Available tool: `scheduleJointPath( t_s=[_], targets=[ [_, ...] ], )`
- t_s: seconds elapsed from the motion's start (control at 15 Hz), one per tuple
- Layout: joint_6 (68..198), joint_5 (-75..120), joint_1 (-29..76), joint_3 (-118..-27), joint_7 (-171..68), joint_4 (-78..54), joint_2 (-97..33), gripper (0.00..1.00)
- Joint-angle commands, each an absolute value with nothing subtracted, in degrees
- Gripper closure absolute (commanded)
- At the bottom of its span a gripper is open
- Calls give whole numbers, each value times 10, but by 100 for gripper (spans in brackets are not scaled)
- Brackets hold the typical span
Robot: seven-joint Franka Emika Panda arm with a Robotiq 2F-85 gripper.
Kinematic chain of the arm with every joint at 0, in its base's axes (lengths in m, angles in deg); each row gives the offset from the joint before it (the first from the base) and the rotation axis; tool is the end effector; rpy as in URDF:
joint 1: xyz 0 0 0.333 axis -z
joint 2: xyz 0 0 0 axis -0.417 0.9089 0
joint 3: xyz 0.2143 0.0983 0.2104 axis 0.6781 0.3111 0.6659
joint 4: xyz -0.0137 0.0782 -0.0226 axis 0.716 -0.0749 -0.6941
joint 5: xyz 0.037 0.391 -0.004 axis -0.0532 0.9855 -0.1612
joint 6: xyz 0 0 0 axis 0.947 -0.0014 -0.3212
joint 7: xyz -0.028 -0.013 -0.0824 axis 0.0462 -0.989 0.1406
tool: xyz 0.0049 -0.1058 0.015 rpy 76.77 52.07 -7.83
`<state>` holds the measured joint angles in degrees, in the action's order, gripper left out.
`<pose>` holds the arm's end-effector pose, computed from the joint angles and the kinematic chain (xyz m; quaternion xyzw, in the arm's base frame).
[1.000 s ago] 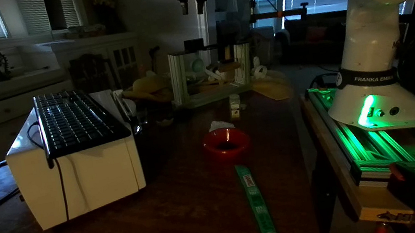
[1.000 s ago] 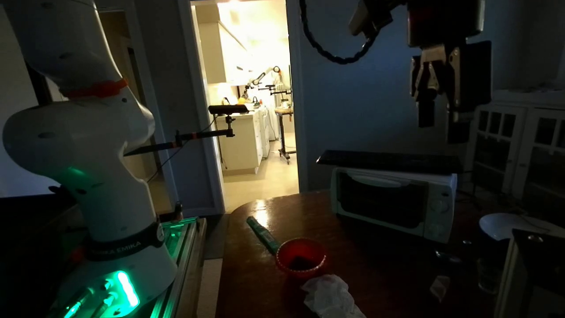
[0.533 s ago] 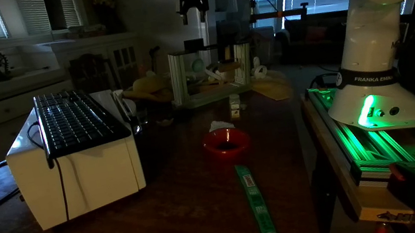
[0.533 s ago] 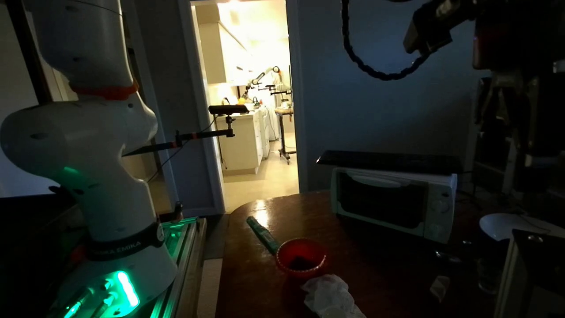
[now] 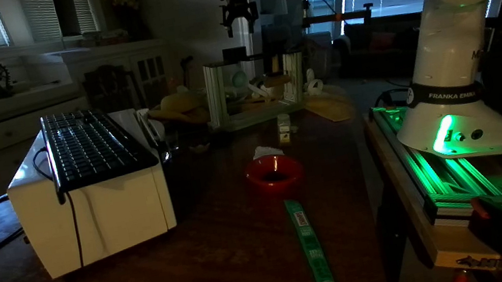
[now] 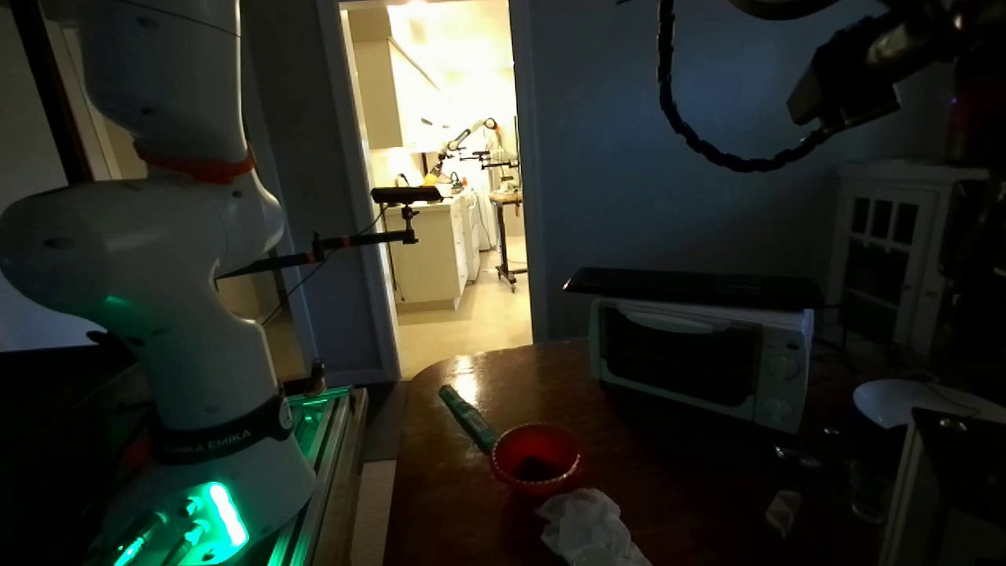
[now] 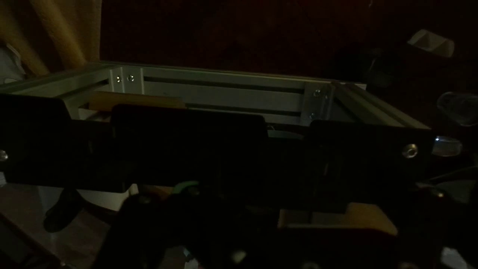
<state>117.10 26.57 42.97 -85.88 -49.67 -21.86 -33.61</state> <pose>0.5180 -0.3562 0.4181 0.9331 -0.3578 0.0084 0.0342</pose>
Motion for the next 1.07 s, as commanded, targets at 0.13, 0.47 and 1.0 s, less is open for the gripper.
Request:
scheduleJointPath(
  t_s=[0.13, 0.47, 1.0],
  targets=[
    [1169, 267, 439, -860, -497, -208, -325, 0],
    [1171, 272, 439, -859, -490, -201, -313, 0],
    [1174, 306, 448, -854, -497, -186, -290, 5]
  ],
)
